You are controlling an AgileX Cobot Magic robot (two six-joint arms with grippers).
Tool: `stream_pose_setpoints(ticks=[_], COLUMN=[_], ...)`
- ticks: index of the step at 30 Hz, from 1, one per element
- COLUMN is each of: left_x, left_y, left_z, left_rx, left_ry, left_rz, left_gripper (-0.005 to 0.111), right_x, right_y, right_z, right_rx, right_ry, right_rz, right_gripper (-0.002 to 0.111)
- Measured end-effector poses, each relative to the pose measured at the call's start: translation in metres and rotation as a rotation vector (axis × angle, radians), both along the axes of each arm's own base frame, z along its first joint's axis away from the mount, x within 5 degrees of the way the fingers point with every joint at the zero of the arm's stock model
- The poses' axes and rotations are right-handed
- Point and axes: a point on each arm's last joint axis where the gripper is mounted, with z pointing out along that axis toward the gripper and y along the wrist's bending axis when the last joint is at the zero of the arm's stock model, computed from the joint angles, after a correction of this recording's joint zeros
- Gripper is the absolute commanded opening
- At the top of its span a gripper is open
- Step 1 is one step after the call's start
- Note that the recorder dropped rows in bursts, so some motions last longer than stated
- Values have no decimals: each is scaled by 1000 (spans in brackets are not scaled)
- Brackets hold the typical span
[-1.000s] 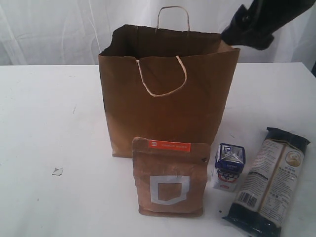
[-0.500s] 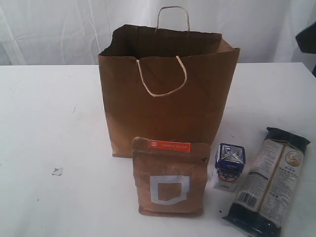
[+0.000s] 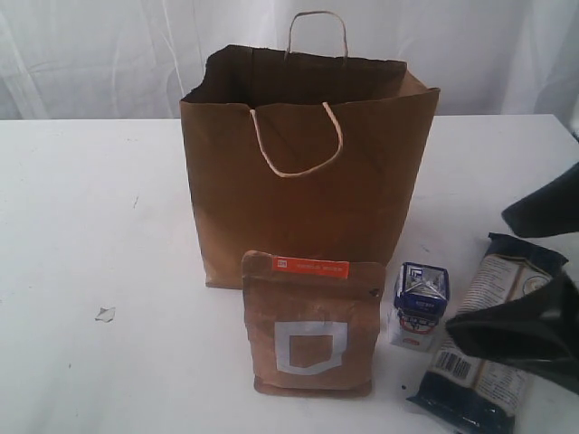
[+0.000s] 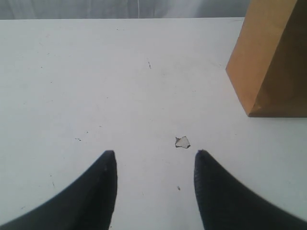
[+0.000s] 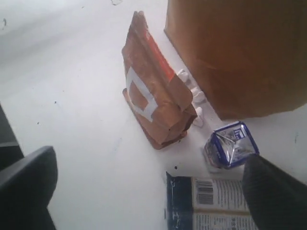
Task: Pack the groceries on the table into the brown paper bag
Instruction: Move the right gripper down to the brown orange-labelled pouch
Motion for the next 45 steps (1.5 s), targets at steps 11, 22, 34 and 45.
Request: stream_pose_setpoints(ticks=[11,22,34,45], left_x=[0,0,0,0], left_y=[0,0,0,0], left_z=[0,0,0,0], left_rx=[0,0,0,0], left_ry=[0,0,0,0], left_rz=[0,0,0,0], left_gripper=[53,53,53,53], right_x=[60,92,98,92], right_y=[38,76,101,102], right_z=[-38,-68,-85,-88], right_rx=[-95,-142,-173,-159], right_ry=[-60,-65,23,148], right_rz=[174,255,349,285], right_gripper=[97,97,63,0])
